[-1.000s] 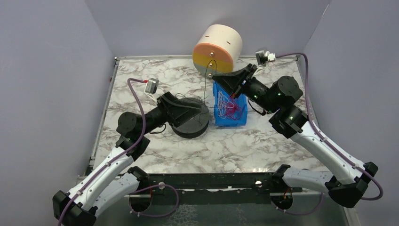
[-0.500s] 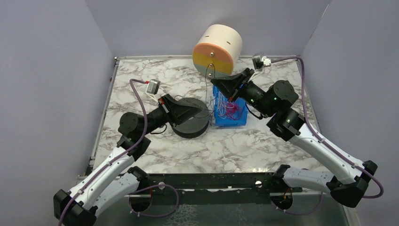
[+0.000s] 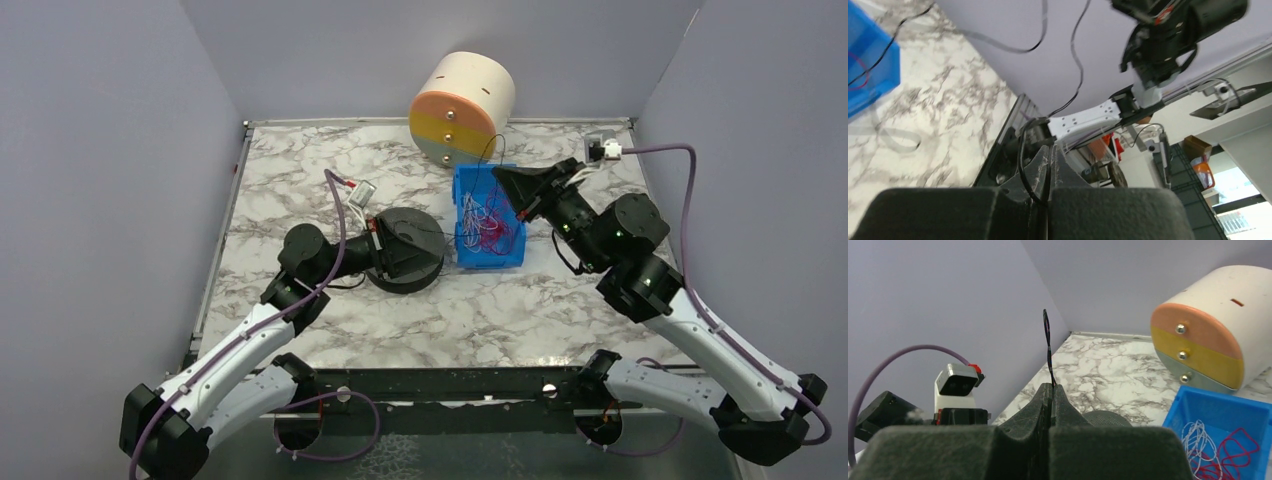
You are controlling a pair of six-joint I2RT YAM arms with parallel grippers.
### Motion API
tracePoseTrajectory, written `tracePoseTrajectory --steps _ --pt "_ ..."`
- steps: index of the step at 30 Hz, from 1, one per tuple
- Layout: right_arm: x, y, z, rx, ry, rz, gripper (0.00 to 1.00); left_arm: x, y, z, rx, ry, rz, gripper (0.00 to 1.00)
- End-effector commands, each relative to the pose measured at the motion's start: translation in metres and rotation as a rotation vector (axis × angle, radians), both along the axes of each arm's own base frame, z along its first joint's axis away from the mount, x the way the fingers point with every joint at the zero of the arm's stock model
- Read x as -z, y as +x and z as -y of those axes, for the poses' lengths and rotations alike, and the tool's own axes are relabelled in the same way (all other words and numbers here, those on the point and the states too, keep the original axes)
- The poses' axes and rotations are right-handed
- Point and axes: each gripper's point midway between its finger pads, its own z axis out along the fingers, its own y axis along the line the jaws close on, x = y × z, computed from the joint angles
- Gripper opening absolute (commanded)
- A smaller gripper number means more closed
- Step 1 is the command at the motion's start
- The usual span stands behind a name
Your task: Wrap the cables
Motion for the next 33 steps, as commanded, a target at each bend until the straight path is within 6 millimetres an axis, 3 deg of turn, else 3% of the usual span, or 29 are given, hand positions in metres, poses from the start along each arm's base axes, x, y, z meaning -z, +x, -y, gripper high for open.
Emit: tracePoseTrajectory --steps 1,5,10,15,20,24,26,30,33 --pt "0.013 0.0 0.03 0.123 -0.04 -0.035 0.01 0.021 -0.011 0.0 0.062 0.171 0.066 0.0" --pt "0.028 -0.012 0.043 0.125 -0.065 -0.083 0.01 0.024 -0.021 -0.006 0.099 0.269 0.147 0.0" --pt "0.056 -0.031 0.049 0.077 -0.096 -0.195 0.01 0.037 -0.034 -0.013 0.178 0.362 0.184 0.0" --pt "0.087 -0.046 0.068 0.105 -0.15 -0.311 0.01 0.044 -0.047 -0.019 0.247 0.412 0.221 0.0" --pt "0.115 -0.048 0.09 0.201 -0.196 -0.405 0.01 0.043 -0.058 -0.023 0.305 0.422 0.271 0.0" --pt "0.141 -0.045 0.094 0.244 -0.241 -0.464 0.03 0.049 -0.055 -0.024 0.316 0.467 0.272 0.0" --pt "0.15 -0.043 0.092 0.248 -0.263 -0.48 0.13 0.053 -0.052 -0.024 0.307 0.49 0.265 0.0" --pt "0.149 -0.038 0.081 0.213 -0.308 -0.453 0.46 0.063 -0.049 -0.021 0.309 0.521 0.244 0.0" --pt "0.144 -0.035 0.073 0.175 -0.36 -0.426 0.58 0.068 -0.047 -0.017 0.32 0.538 0.23 0.0"
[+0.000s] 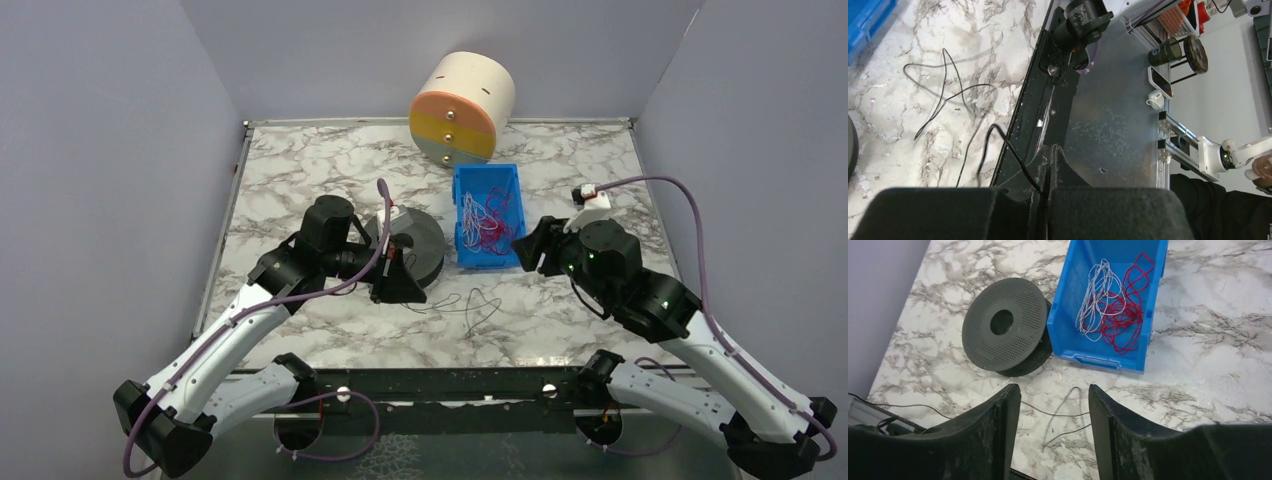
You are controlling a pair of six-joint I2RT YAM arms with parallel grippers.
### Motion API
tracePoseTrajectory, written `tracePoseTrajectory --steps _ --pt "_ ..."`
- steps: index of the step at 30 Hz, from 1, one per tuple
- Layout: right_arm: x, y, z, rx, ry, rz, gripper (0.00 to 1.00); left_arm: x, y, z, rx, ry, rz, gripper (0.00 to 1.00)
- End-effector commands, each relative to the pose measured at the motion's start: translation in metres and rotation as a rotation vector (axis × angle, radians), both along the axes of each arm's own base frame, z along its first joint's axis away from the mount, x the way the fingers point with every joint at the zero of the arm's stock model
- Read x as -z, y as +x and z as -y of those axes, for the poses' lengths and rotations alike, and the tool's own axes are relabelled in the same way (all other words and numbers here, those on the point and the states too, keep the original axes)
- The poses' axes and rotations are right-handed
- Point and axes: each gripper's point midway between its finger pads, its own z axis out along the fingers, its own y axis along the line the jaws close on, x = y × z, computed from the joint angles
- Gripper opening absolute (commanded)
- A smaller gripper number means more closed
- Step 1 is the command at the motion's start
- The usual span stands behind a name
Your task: Wrap the cables
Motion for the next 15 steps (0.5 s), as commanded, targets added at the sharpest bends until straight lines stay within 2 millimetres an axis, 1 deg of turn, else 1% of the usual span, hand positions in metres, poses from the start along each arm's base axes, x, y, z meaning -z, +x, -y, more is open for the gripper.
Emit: tracePoseTrajectory --steps 1,4,7,10,15 --pt "-0.012 0.003 -0.011 -0.075 -0.058 0.041 0.59 0.003 0.003 0.003 0.013 0.032 0.023 0.0" --pt "-0.021 -0.001 -0.031 -0.213 -0.073 0.087 0.62 0.01 0.005 0.007 0.015 0.064 0.014 0.0" --pt "-0.023 -0.007 -0.053 -0.35 -0.069 0.117 0.63 0.015 0.004 0.011 0.028 0.086 0.005 0.0" --pt "-0.02 -0.019 -0.077 -0.504 -0.039 0.138 0.63 0.018 0.002 0.014 0.047 0.099 -0.002 0.0" --pt "-0.003 -0.045 -0.11 -0.74 0.035 0.118 0.63 0.022 0.0 0.018 0.062 0.114 -0.014 0.0"
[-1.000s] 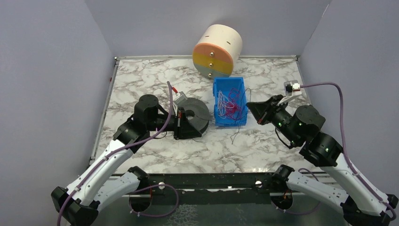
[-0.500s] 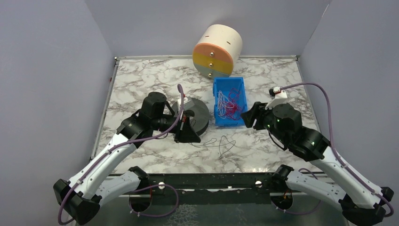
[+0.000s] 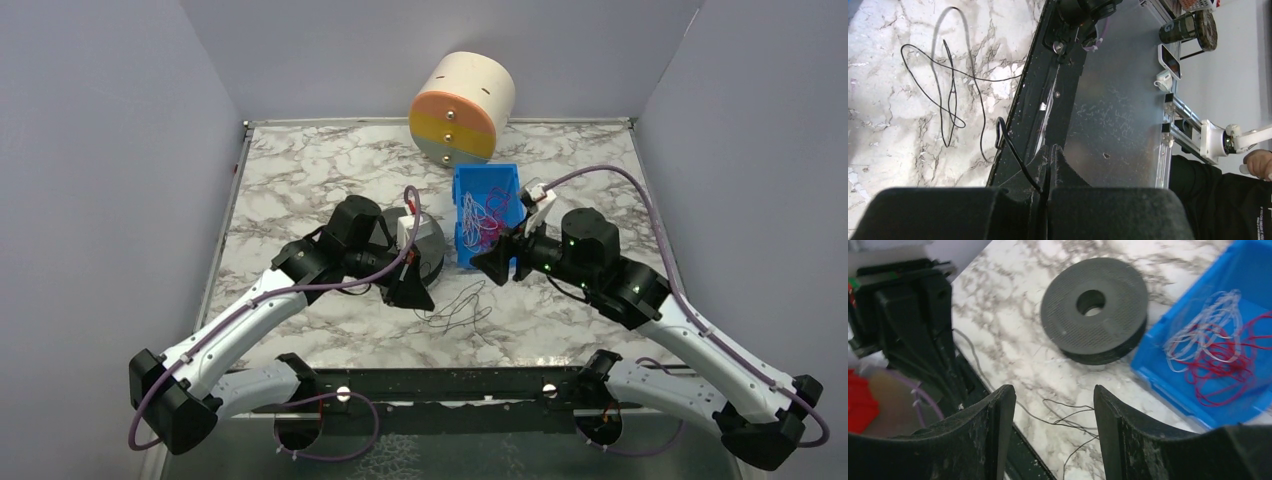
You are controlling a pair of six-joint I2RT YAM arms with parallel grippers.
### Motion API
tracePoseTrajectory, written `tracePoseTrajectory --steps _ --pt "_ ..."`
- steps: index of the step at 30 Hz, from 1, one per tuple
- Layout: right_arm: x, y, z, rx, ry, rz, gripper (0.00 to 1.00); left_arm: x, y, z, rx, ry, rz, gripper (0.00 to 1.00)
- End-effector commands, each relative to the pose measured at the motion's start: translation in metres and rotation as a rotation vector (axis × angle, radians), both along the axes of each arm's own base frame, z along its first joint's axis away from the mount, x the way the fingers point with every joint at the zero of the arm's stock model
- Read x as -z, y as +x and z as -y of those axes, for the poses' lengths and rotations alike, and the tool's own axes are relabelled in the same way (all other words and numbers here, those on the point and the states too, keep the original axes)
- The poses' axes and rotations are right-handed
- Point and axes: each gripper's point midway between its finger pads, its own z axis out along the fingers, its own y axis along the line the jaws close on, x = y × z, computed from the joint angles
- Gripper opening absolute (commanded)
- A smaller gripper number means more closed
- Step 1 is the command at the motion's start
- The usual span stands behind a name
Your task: Wrap the cables
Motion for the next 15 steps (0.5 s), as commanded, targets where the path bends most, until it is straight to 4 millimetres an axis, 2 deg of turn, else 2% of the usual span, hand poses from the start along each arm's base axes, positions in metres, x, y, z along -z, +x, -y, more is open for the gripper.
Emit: tracePoseTrajectory --steps 1,8,15 --pt "0.006 -0.034 -0.04 -0.308 0.083 0.005 0.64 -0.009 0.002 0.004 0.009 -0.005 0.041 0.0" --pt "0.038 -0.056 -0.058 -0.446 0.159 -0.088 0.64 -0.012 0.001 0.006 0.017 -0.007 0.036 0.0" --pt "0.066 -0.066 -0.073 -0.506 0.246 -0.185 0.63 -0.015 0.0 0.009 0.022 -0.009 0.029 0.0"
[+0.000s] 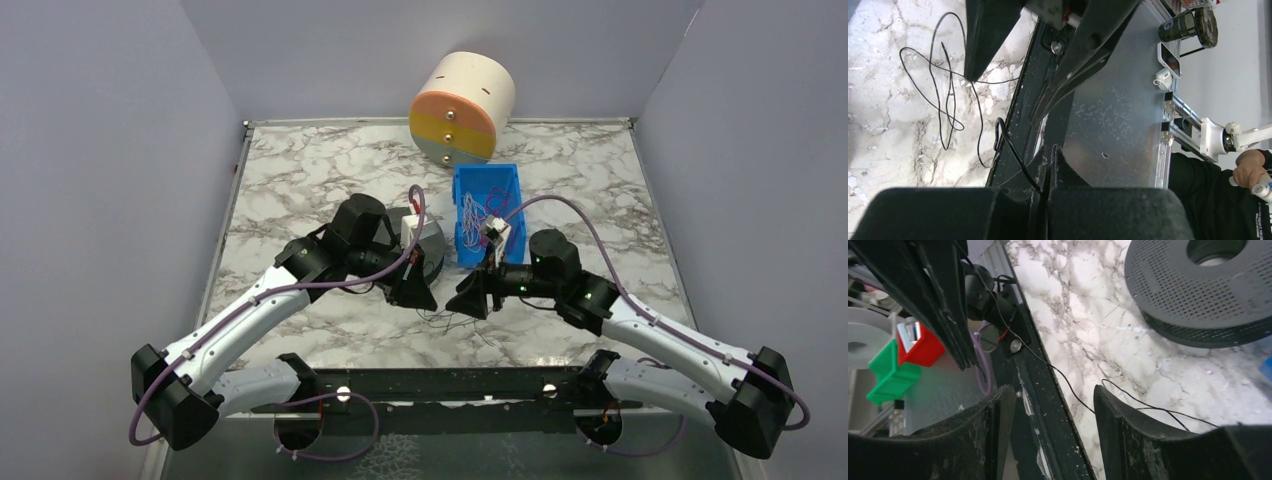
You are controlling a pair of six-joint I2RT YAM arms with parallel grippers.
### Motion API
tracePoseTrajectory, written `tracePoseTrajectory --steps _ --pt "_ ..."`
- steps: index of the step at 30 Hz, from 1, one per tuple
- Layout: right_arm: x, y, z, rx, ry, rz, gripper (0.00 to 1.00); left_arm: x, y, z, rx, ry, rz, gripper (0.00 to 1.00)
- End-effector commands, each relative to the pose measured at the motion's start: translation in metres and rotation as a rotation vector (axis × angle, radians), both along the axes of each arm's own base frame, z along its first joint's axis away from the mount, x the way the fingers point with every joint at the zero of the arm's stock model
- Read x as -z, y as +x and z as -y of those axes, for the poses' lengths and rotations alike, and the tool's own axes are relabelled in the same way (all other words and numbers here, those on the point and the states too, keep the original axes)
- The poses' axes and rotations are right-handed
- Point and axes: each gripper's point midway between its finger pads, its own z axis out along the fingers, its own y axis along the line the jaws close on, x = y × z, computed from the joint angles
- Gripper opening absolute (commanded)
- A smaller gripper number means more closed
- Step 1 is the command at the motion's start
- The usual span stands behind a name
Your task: Wrap the cables
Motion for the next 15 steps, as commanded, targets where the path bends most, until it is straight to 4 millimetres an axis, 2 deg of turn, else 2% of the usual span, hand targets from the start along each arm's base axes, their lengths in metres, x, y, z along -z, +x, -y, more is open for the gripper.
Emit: tracePoseTrajectory --steps 1,8,15 --pt "-0.01 -0.014 -0.02 -0.101 0.141 -0.031 0.63 -0.015 0.003 0.005 0.005 -0.021 0.032 0.0" --pt "-0.002 -0.021 -0.041 -0.134 0.194 -0.046 0.64 -0.015 0.003 0.008 0.002 -0.024 0.021 0.0" --pt "0.003 -0.015 -0.054 -0.077 0.243 -0.046 0.64 -0.018 0.003 0.009 -0.003 -0.027 0.017 0.0"
